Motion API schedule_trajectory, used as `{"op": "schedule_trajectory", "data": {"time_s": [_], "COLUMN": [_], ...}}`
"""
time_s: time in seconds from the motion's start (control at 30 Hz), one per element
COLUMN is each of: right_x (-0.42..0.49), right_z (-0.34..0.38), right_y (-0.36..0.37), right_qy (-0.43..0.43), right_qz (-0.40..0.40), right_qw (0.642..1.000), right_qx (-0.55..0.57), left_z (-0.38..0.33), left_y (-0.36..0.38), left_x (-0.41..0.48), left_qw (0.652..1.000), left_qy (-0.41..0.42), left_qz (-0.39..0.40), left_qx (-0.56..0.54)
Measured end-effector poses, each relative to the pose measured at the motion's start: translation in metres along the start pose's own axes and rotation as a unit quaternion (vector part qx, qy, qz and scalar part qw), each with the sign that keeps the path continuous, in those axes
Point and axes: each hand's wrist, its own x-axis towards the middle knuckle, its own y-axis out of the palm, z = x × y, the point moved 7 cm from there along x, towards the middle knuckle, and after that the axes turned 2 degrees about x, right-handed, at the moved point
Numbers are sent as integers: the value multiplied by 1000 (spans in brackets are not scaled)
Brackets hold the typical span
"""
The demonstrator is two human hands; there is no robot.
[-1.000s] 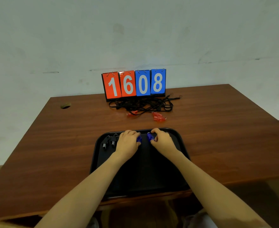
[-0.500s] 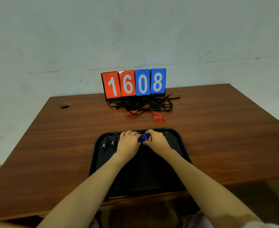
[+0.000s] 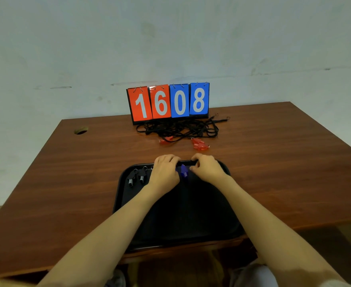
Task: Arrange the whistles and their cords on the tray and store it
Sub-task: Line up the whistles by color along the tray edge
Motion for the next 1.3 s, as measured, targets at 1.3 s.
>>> {"op": "schedule_trajectory", "data": {"time_s": [1.3], "right_x": [75], "right_z": [-74], "right_y": [-46], "right_qy": [-6], "right_qz": [-10], "right_qw": [996], "right_qx": [-85], "left_z": [-30], "left_y": [56], "left_x": [119], "left_qw": [996], "left_qy": [-24], "left_qz": [82], "left_qx": [-7]}}
